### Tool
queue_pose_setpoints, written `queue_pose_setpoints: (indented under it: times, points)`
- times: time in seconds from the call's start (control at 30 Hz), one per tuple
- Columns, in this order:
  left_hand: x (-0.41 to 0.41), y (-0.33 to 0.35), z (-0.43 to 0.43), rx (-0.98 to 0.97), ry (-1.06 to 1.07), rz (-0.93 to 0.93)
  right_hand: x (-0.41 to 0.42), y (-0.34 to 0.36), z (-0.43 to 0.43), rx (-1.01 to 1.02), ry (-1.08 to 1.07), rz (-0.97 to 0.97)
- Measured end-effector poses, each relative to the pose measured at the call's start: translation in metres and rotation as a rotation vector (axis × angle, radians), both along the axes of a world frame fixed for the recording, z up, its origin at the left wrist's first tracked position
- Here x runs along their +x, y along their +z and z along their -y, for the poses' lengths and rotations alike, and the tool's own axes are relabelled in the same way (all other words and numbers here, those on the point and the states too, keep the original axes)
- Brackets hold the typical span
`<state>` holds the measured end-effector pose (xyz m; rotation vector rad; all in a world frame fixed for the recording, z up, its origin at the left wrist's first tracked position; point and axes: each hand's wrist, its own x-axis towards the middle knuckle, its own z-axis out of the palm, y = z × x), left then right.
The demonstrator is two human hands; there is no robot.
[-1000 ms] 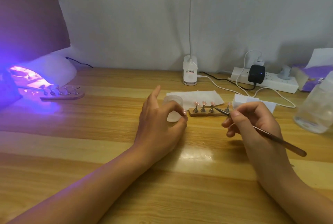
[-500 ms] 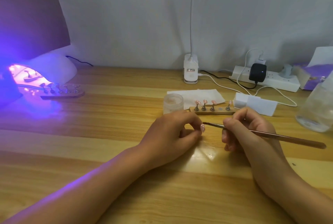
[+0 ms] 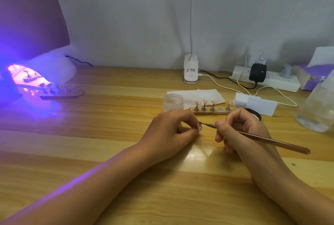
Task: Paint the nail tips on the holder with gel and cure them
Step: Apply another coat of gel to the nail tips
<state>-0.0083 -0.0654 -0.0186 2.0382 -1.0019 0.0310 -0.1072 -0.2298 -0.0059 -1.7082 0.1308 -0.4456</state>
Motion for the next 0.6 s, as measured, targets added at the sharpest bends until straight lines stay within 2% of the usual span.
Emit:
queue_pose_setpoints:
  times: [0.43,0.6]
  points:
    - [0.0007,-0.0002,0.0007,-0.007,0.018,-0.046,0.001,0.0004,0.0011,-0.079,0.045,-0.062]
    - [0.0012,-0.0003,-0.0002,-0.023,0.0,-0.075,-0.0008,-0.0001,0.0018,-0.003,0.002,-0.02]
